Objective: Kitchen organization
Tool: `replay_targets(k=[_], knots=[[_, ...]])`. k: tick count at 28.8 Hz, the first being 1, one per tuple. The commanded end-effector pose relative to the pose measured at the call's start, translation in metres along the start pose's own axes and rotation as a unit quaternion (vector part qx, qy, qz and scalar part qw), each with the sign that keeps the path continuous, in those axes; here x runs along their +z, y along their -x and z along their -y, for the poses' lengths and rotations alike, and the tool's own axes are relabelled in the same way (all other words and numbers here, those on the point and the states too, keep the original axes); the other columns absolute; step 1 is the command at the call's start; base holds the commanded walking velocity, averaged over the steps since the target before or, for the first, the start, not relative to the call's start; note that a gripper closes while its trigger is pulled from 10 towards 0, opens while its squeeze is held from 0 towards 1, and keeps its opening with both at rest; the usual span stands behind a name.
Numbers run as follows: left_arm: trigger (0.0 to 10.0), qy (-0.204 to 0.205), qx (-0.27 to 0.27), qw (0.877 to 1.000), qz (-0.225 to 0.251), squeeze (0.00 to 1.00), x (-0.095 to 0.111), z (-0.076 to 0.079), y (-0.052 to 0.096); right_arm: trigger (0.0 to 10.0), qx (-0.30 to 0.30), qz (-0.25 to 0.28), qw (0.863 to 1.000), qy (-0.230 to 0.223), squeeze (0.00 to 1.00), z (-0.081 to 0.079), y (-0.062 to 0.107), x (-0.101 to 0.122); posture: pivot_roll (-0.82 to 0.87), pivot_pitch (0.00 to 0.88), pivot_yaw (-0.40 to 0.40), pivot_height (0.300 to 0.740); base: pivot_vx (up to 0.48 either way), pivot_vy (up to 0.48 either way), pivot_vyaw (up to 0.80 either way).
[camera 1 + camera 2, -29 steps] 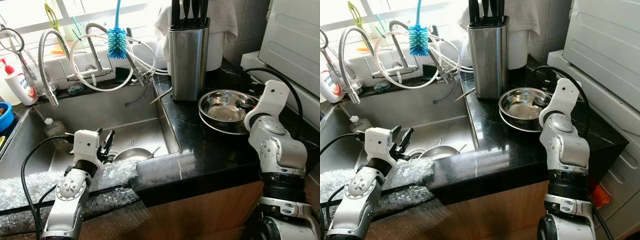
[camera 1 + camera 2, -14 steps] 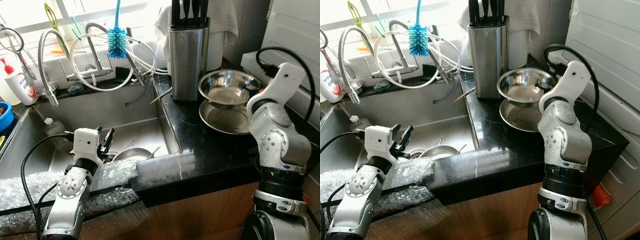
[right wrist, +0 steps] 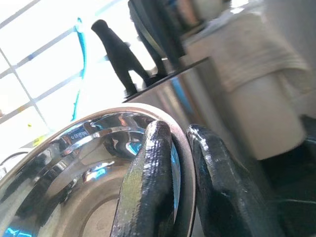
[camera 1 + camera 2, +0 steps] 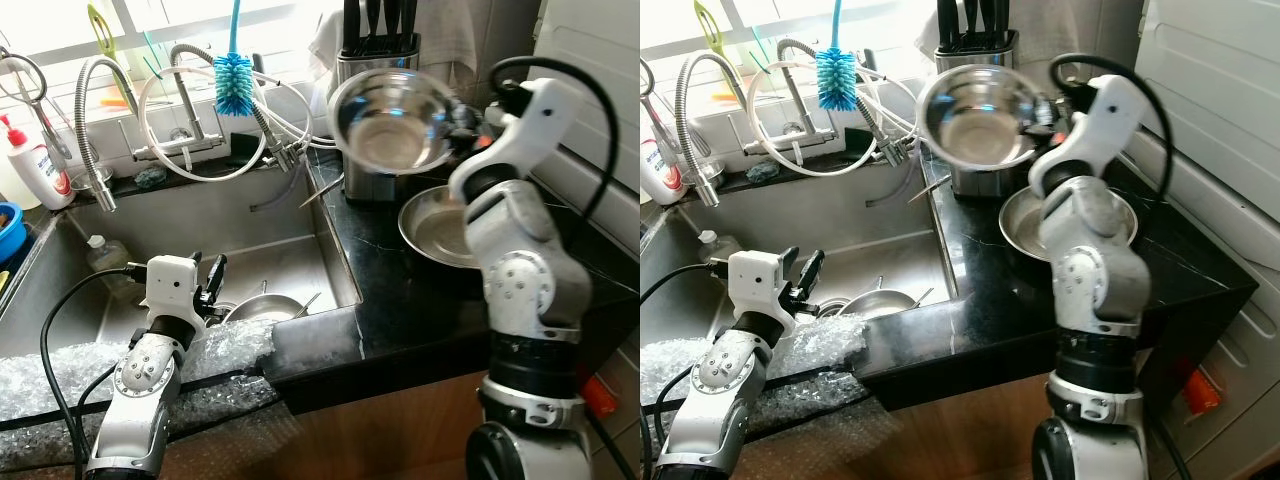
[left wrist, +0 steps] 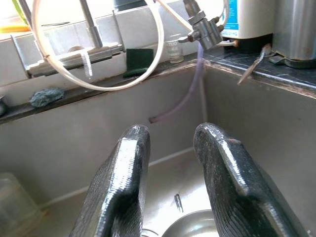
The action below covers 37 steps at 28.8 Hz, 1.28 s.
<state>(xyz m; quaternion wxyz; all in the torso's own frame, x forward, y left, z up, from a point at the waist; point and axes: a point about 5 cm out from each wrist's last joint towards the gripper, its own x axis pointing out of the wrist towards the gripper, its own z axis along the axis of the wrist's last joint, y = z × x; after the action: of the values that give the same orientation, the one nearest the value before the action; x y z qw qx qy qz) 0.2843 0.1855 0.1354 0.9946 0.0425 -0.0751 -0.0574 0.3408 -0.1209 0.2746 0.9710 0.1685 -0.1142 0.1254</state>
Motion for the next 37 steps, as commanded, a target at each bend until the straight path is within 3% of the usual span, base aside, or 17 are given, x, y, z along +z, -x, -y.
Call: replay_targets(k=[1, 4, 10, 12, 15, 18, 22, 29, 30, 37], knots=[[10.0, 0.006, 0.023, 1.000, -0.010, 0.00, -0.002, -0.008, 0.000, 10.0, 0.038, 0.014, 0.999, 0.008, 0.00, -0.012, 0.002, -0.001, -0.06, 0.000, 0.106, 0.740, 0.000, 0.000, 0.00], [10.0, 0.053, 0.057, 0.997, -0.008, 0.00, -0.001, -0.016, -0.001, 10.0, 0.076, 0.022, 0.996, 0.044, 0.00, -0.019, 0.007, -0.016, -0.06, 0.000, 0.106, 0.740, 0.000, 0.000, 0.00], [10.0, 0.109, 0.078, 0.991, -0.003, 0.00, 0.001, -0.017, -0.003, 10.0, 0.091, 0.015, 0.992, 0.088, 0.00, -0.017, 0.012, -0.045, -0.05, 0.000, 0.105, 0.740, 0.000, 0.000, 0.00], [10.0, 0.132, 0.079, 0.988, 0.000, 0.00, 0.003, -0.016, -0.003, 10.0, 0.095, 0.008, 0.987, 0.127, 0.00, -0.017, 0.013, -0.054, -0.05, 0.000, 0.105, 0.740, 0.000, 0.000, 0.00], [10.0, 0.179, 0.078, 0.981, 0.012, 0.00, 0.009, -0.016, -0.006, 10.0, 0.098, 0.013, 0.986, 0.133, 0.00, -0.017, 0.014, -0.060, -0.05, 0.000, 0.102, 0.740, 0.000, 0.000, 0.00], [10.0, 0.192, 0.076, 0.978, 0.015, 0.00, 0.011, -0.016, -0.007, 10.0, 0.098, 0.015, 0.985, 0.138, 0.00, -0.016, 0.014, -0.062, -0.05, 0.000, 0.101, 0.740, 0.000, 0.000, 0.00], [10.0, 0.250, 0.057, 0.966, 0.041, 0.00, 0.026, -0.015, -0.011, 10.0, 0.083, 0.024, 0.985, 0.149, 0.00, -0.012, 0.013, -0.067, -0.04, 0.000, 0.100, 0.740, 0.000, 0.000, 0.00], [10.0, 0.340, -0.036, 0.937, 0.071, 0.00, 0.052, -0.002, -0.017, 10.0, 0.081, 0.034, 0.984, 0.157, 0.00, -0.011, 0.010, -0.068, -0.04, 0.000, 0.102, 0.740, 0.000, 0.000, 0.00], [10.0, 0.348, -0.049, 0.934, 0.071, 1.00, 0.054, 0.001, -0.017, 10.0, 0.081, 0.035, 0.983, 0.158, 0.00, -0.011, 0.010, -0.067, -0.04, 0.000, 0.103, 0.740, 0.000, 0.000, 0.00], [10.0, 0.366, -0.096, 0.925, 0.042, 1.00, 0.053, 0.014, -0.015, 10.0, 0.088, 0.045, 0.981, 0.167, 0.00, -0.013, 0.007, -0.066, -0.04, 0.000, 0.107, 0.740, 0.000, 0.000, 0.00]])
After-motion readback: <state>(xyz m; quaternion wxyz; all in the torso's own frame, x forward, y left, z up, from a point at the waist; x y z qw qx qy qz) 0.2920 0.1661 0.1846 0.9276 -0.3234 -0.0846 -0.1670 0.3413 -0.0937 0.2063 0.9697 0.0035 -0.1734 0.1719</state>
